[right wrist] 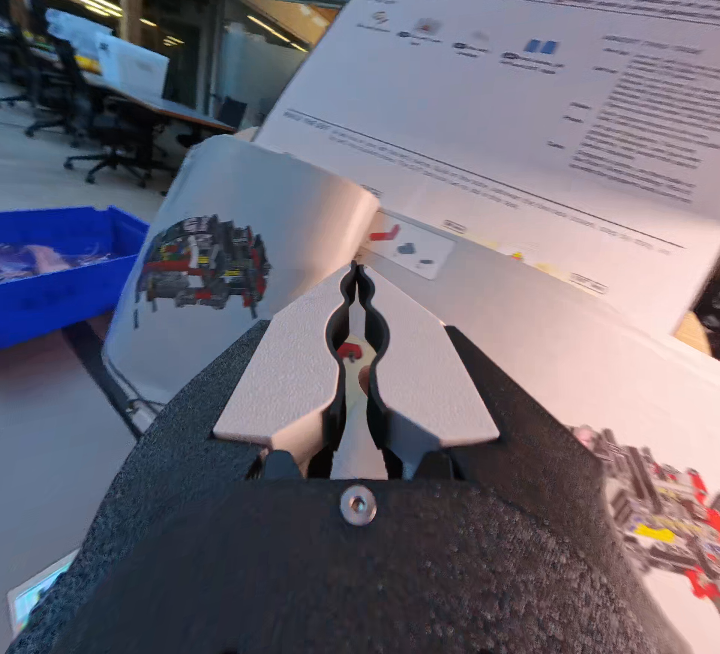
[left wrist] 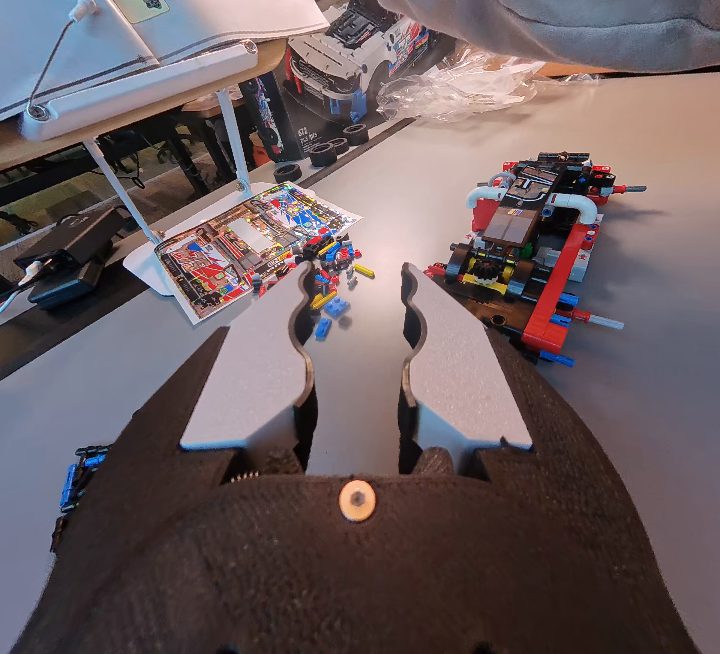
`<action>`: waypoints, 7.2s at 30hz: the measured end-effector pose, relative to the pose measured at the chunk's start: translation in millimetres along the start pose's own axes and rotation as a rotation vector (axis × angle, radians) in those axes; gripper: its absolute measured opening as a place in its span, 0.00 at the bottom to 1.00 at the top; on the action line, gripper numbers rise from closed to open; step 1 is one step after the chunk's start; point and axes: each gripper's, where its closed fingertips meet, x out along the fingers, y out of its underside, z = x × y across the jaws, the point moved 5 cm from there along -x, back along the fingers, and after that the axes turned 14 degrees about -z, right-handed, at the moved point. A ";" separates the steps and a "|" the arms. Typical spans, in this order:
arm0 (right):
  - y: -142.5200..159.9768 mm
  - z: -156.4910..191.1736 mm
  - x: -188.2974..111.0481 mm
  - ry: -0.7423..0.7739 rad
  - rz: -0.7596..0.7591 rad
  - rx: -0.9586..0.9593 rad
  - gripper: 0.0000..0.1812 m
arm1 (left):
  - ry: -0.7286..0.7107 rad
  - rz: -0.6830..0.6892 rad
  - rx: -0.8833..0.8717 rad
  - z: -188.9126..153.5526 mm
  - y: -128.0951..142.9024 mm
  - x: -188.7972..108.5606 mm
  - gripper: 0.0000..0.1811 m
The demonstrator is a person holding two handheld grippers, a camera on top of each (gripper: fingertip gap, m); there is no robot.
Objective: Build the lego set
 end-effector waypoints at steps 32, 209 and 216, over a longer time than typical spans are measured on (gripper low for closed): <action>81.3 105.8 -241.1 -0.564 0.347 0.107 0.02 | -0.202 0.042 -0.059 39.7 -5.3 -22.8 0.06; 99.0 100.2 -467.4 -0.357 0.943 0.165 0.07 | 0.027 0.100 -0.335 -2.2 -30.4 -73.7 0.17; 101.2 98.5 -463.3 -0.346 0.965 0.179 0.10 | -0.018 0.085 -0.363 9.6 -28.3 -81.0 0.18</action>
